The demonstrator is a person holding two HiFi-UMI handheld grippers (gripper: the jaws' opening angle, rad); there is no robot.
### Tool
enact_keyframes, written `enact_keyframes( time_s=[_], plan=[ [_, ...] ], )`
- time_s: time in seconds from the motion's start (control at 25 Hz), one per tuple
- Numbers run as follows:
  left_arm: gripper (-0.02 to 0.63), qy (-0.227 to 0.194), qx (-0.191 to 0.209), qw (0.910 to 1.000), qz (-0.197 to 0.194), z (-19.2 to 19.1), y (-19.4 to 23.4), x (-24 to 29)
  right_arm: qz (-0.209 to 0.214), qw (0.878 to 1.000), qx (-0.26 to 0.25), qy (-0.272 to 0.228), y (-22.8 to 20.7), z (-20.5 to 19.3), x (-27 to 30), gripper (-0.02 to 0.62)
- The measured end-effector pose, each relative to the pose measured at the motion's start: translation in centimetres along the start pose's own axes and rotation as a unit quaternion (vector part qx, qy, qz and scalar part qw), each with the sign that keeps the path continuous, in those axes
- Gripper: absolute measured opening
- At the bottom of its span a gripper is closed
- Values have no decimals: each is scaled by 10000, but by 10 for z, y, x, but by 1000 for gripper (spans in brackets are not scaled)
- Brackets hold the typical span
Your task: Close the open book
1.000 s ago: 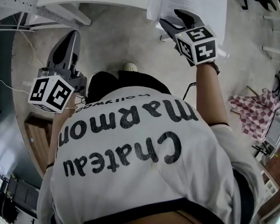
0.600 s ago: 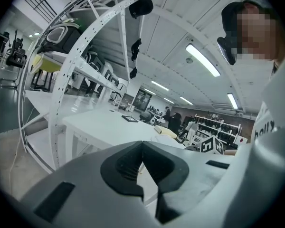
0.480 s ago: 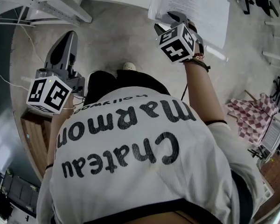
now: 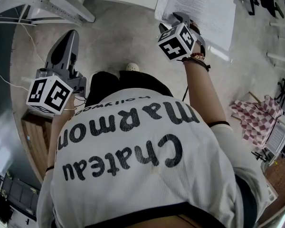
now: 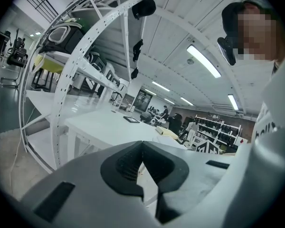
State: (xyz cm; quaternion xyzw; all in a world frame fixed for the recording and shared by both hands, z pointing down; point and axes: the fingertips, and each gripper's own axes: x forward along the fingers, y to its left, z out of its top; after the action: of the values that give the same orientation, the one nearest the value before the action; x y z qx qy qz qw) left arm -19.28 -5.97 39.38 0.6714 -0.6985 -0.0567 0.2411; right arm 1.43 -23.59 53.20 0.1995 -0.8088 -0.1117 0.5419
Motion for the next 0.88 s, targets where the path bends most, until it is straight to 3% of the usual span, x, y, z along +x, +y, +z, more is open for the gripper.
enact_keyframes(
  time_s=[0.88],
  plan=[
    [23,-17,5,10000,-24,2,2,-7,14,9924,1172,-383,-11,4,-6,91]
  ],
)
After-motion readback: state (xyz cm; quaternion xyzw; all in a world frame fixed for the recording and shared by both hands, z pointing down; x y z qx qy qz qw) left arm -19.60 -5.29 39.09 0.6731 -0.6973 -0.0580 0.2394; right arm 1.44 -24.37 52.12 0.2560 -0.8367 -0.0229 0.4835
